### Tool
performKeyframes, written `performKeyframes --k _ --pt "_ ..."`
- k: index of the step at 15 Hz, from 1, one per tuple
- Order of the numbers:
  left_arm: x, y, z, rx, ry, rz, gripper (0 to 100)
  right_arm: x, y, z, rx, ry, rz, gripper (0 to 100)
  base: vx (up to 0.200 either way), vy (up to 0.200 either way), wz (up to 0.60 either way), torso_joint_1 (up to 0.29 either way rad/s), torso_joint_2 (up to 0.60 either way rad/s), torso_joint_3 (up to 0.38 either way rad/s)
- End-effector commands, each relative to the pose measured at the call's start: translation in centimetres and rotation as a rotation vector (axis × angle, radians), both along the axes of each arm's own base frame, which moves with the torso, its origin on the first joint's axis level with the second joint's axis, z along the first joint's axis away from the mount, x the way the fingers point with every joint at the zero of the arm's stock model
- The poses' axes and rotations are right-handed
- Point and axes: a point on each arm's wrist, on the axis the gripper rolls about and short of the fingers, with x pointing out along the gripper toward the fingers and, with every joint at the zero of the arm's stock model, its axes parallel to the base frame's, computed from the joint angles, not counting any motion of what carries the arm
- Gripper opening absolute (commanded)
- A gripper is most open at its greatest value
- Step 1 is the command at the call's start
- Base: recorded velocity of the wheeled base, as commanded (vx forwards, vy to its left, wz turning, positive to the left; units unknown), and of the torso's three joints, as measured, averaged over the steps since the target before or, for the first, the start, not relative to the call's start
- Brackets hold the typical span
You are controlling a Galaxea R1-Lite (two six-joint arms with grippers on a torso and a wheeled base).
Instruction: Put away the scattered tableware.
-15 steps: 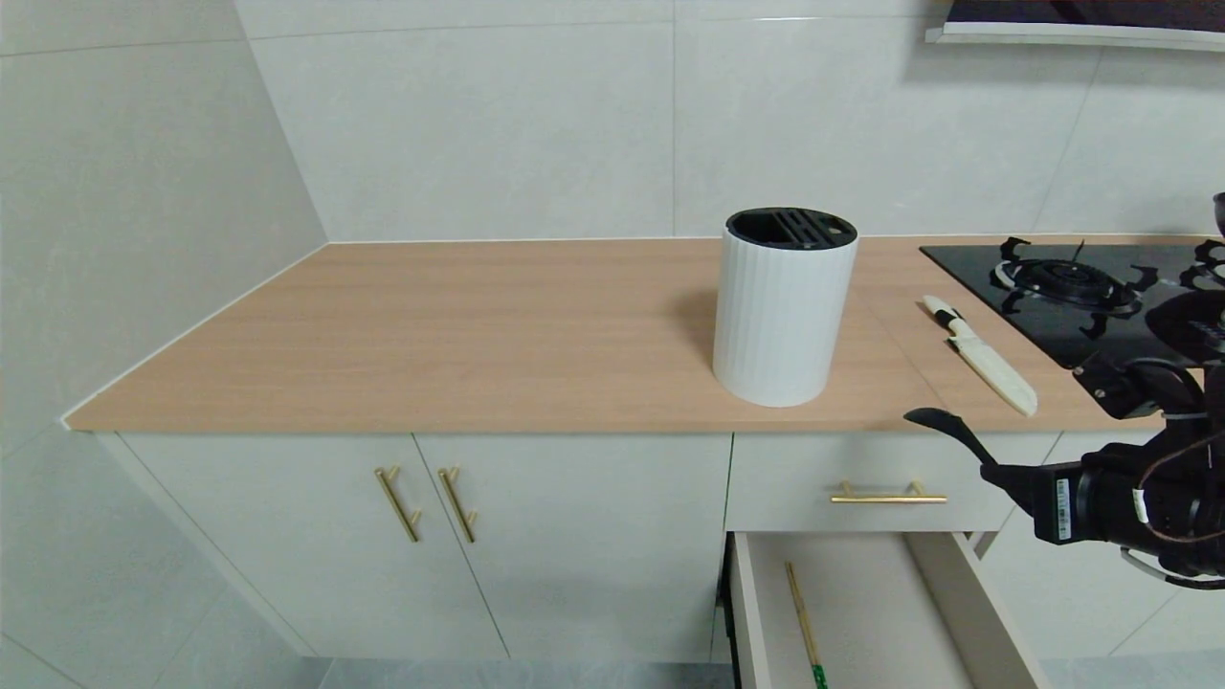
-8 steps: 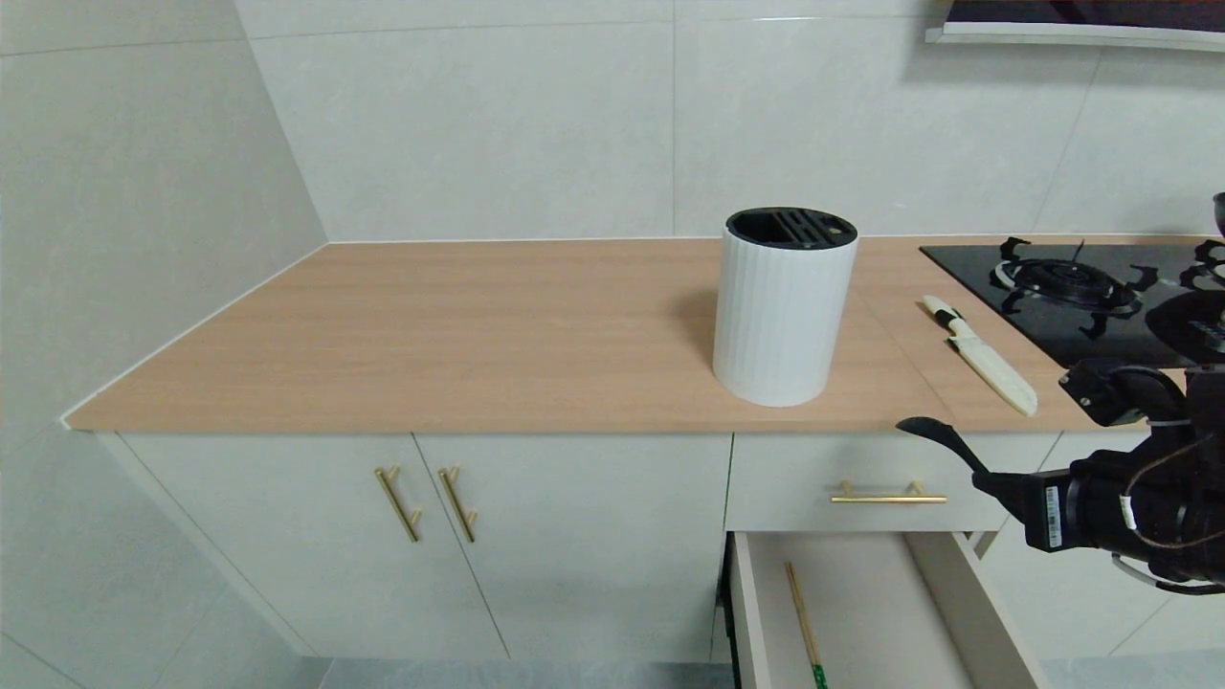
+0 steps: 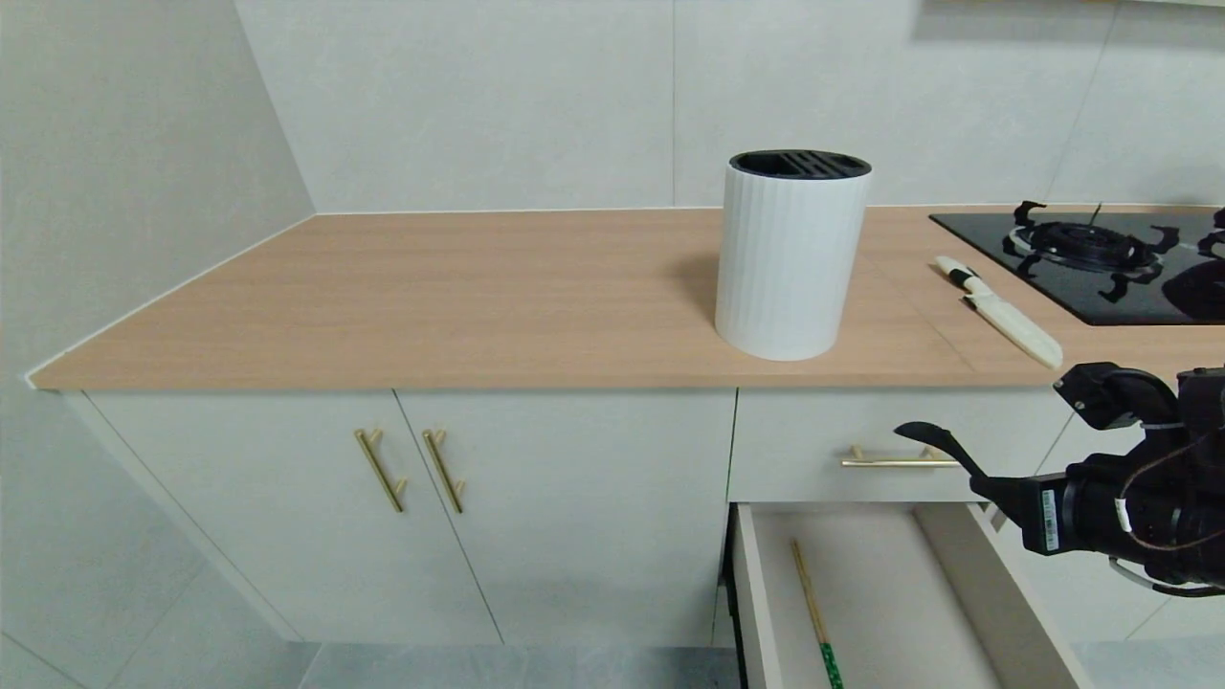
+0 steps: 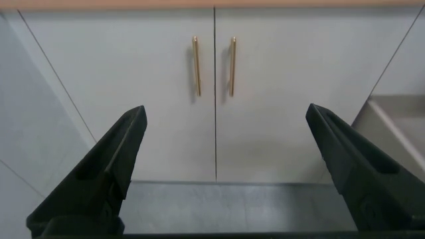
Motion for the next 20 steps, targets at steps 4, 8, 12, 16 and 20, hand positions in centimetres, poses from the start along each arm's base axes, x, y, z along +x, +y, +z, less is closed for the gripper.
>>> performKeyframes --k 4,8,12,16,20 --pt "0.0 0.0 0.0 0.0 0.002 0.0 100 0.4 0.1 -0.5 -0.005 0.024 -0.001 0 0.0 0.0 0.0 -0.188 0.48 0.286" --pt "0.0 0.0 0.0 0.0 0.002 0.002 100 0.5 0.1 -0.8 -0.007 0.035 0.001 0 0.0 0.0 0.0 -0.168 0.47 0.298" --pt "0.0 0.0 0.0 0.0 0.002 0.002 100 0.4 0.1 -1.0 -0.014 0.04 0.005 0 0.0 0.0 0.0 -0.135 0.46 0.308" --pt "0.0 0.0 0.0 0.0 0.002 0.002 100 0.4 0.1 -1.1 -0.024 0.044 0.012 0 0.0 0.0 0.0 -0.055 0.23 0.171" --pt "0.0 0.0 0.0 0.0 0.002 0.002 100 0.6 0.1 -1.5 -0.03 0.058 0.009 0 0.0 0.0 0.0 -0.002 0.01 0.01"
